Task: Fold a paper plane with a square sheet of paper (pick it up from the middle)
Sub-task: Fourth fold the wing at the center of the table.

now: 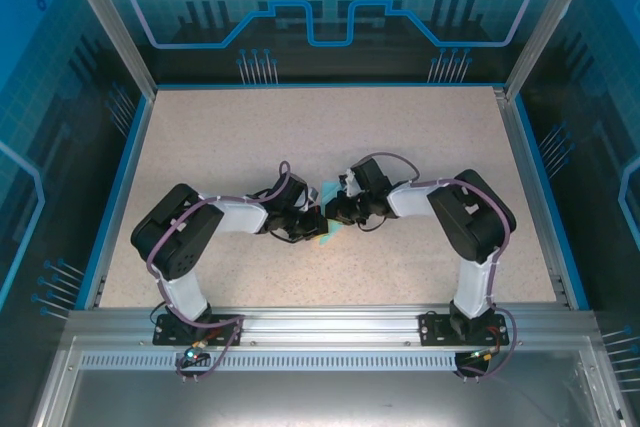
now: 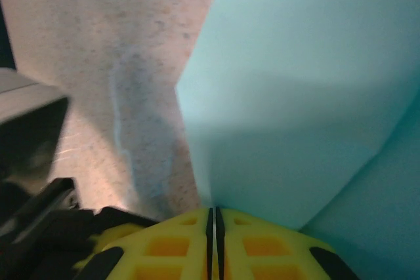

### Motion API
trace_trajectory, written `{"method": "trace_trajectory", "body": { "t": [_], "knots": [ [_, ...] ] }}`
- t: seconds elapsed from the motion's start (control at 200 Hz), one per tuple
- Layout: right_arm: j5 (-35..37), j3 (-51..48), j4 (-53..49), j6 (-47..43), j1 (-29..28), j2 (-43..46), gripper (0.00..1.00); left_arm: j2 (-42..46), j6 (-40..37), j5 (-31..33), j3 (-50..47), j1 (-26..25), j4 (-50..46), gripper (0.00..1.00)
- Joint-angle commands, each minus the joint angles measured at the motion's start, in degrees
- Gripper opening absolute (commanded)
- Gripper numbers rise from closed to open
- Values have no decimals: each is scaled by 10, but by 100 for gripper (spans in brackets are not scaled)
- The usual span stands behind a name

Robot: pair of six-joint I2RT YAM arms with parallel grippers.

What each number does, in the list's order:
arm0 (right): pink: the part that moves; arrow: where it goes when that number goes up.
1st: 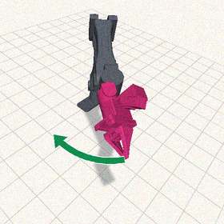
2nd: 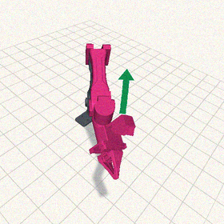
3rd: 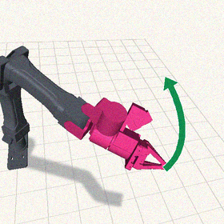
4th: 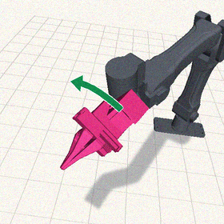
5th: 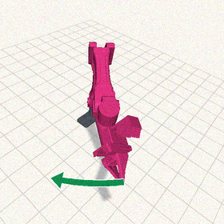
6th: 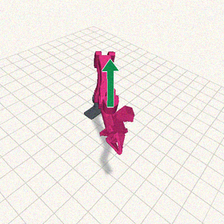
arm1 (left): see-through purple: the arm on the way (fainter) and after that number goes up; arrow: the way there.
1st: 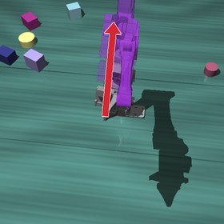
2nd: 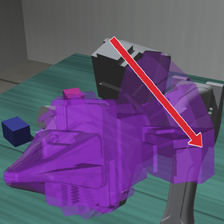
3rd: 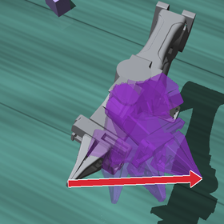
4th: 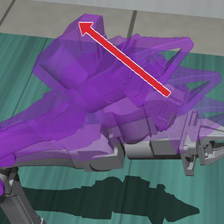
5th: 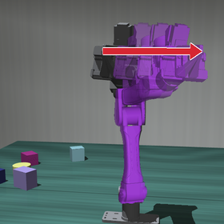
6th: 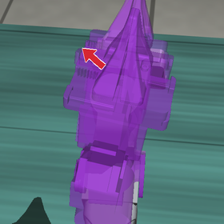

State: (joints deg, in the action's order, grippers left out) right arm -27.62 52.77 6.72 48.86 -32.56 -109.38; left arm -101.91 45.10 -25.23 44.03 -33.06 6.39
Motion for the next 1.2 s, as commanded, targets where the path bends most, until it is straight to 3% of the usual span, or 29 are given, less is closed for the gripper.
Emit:
{"method": "trace_trajectory", "body": {
  "t": [0.0,1.195],
  "knots": [
    [27,3,-3,8,7,-26,12,-37,-3,51,-24,0,-52,5],
    [31,125,-89,-42,93,-76,16,-44,-20,54,-38,0,-57,2]
  ]
}}
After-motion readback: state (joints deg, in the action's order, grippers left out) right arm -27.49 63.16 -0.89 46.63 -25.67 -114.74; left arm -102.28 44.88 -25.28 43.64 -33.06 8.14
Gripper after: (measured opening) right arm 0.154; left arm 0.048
